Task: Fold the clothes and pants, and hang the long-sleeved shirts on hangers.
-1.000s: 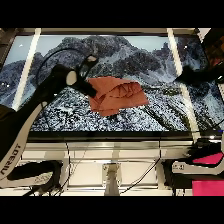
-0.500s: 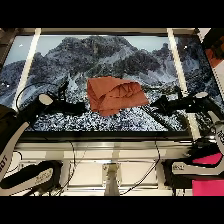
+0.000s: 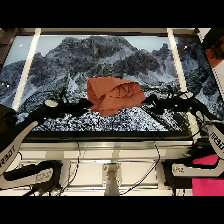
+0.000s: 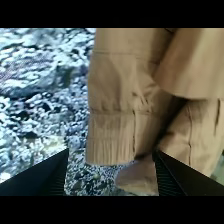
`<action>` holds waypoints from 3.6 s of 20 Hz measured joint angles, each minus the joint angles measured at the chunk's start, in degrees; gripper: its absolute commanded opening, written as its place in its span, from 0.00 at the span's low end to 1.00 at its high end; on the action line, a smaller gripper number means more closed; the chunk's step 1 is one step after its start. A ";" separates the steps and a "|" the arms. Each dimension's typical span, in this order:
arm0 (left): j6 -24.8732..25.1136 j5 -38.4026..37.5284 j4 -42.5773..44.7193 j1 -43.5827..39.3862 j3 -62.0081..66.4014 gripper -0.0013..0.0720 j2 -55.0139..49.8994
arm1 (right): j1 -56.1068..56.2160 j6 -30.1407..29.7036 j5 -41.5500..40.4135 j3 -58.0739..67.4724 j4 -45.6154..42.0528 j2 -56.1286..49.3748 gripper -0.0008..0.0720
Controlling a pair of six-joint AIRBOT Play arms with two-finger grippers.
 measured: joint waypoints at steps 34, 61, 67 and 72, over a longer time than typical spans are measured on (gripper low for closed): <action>-4.15 -9.73 30.73 6.10 29.70 0.04 -4.50 | 6.86 15.69 -18.84 -0.07 -10.99 0.00 0.02; 10.03 -20.48 13.38 11.82 3.67 0.34 8.81 | 6.88 8.24 -4.55 0.74 -4.59 0.46 0.03; 15.28 -22.45 -1.09 12.63 -8.68 0.85 10.80 | 6.88 6.34 -3.26 0.81 -4.44 0.46 0.03; 12.22 -20.39 -3.02 12.63 -10.75 0.84 11.06 | 6.88 5.75 -3.02 0.81 -4.31 0.46 0.03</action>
